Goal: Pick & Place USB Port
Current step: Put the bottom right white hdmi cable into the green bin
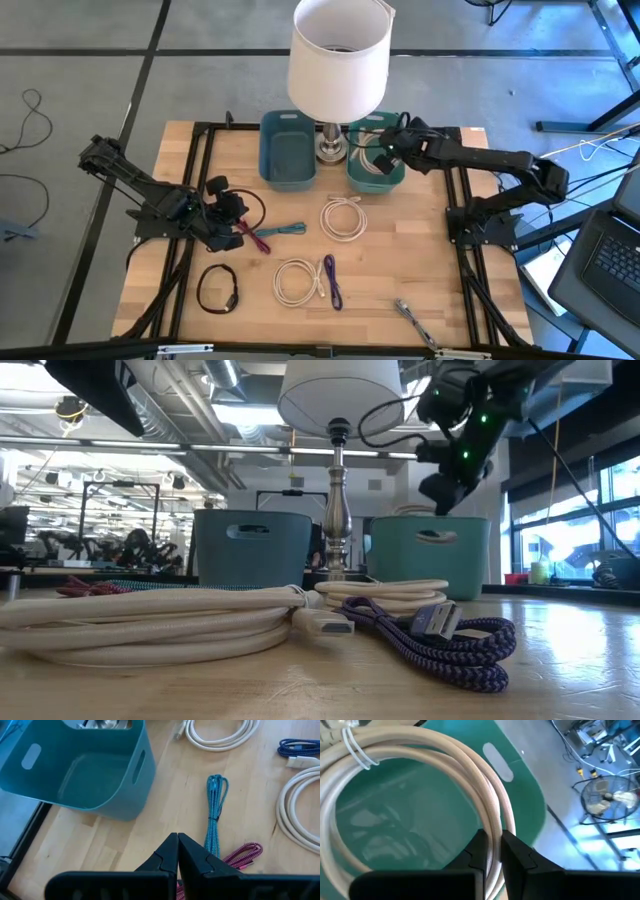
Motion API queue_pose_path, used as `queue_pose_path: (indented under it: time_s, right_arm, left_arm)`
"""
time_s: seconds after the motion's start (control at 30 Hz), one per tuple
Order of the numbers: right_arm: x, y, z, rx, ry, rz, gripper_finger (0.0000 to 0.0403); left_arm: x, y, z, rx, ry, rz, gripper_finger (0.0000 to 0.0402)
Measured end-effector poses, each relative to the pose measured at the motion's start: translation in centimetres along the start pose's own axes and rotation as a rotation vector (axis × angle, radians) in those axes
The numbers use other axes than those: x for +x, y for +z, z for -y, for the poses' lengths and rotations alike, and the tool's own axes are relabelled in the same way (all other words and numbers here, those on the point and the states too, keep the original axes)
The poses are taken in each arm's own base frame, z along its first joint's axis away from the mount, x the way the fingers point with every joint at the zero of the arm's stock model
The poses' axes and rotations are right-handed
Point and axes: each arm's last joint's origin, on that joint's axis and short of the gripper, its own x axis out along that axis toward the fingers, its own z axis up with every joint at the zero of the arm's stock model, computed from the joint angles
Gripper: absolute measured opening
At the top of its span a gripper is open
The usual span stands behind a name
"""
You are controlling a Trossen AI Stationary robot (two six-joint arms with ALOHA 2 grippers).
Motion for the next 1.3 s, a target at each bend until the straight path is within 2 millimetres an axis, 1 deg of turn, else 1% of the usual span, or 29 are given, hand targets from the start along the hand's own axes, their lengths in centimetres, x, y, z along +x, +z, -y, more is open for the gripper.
queue_pose_path:
  time_s: [0.13,0.3,0.57,0.73,0.9,1.13,1.2,1.3]
  right_arm:
    - [1.3,-0.4,0.4,0.061,0.049,0.037,0.0030]
    - [2.5,-1.0,0.7,0.089,0.088,0.031,0.0030]
    - [5.5,-1.5,-0.9,0.062,0.128,-0.031,0.0030]
    - [6.9,-1.5,-1.7,0.037,0.127,-0.072,0.0030]
    - [7.6,-1.9,-1.6,0.024,0.117,-0.108,0.0030]
    - [7.8,-1.9,-1.3,0.023,0.114,-0.111,0.0031]
    - [7.8,-1.8,-1.3,0.026,0.115,-0.103,0.0052]
    - [7.8,-1.7,-1.3,0.033,0.117,-0.088,0.0117]
  left_arm:
    - [0.0,0.0,0.0,-0.008,0.004,0.003,0.0003]
    - [0.0,0.0,0.0,-0.025,0.003,0.003,0.0003]
    - [0.0,0.0,0.0,-0.027,0.002,0.003,0.0003]
    - [0.0,0.0,0.0,-0.027,-0.001,0.000,0.0003]
    - [0.0,0.0,0.0,-0.027,-0.002,-0.001,0.0003]
    - [0.0,0.0,0.0,-0.026,-0.002,-0.001,0.0003]
    - [0.0,0.0,0.0,-0.026,-0.002,-0.002,0.0003]
    - [0.0,0.0,0.0,-0.026,-0.002,-0.001,0.0003]
